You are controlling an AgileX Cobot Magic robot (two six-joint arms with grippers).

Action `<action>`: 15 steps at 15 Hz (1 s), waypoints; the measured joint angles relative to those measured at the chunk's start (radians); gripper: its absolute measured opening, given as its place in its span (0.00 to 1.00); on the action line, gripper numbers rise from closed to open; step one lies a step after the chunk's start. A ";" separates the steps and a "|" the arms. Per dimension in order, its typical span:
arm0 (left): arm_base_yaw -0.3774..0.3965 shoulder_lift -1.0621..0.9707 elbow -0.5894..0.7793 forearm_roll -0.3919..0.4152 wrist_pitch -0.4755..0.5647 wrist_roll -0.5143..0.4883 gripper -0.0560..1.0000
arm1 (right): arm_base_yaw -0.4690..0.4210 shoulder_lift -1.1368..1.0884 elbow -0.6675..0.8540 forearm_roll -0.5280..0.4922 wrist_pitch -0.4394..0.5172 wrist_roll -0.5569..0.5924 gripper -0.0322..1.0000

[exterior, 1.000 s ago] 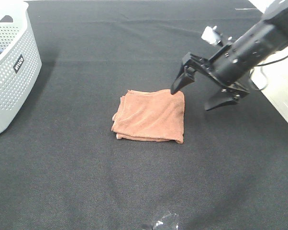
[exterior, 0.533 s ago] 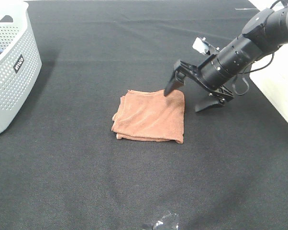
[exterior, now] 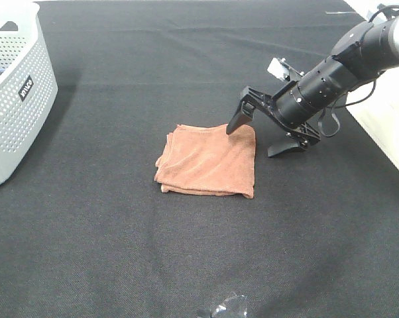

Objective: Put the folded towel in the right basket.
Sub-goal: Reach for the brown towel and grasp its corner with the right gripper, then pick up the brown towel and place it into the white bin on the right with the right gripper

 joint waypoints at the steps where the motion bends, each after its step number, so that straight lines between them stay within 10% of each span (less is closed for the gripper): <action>1: 0.000 0.000 0.000 0.000 0.000 0.000 0.99 | 0.000 0.003 -0.003 0.010 0.003 -0.003 0.97; 8: 0.000 0.000 0.000 0.000 0.000 0.000 0.99 | 0.188 0.082 -0.049 0.178 -0.007 -0.051 0.86; 10: 0.000 0.000 0.000 0.000 0.000 0.000 0.99 | 0.220 0.098 -0.070 0.170 -0.004 -0.051 0.66; 12: 0.000 0.000 0.000 0.000 0.000 0.000 0.99 | 0.222 0.120 -0.094 0.138 0.039 -0.051 0.23; 15: 0.000 0.000 0.000 0.000 0.000 0.000 0.99 | 0.226 0.118 -0.163 0.085 0.219 -0.051 0.24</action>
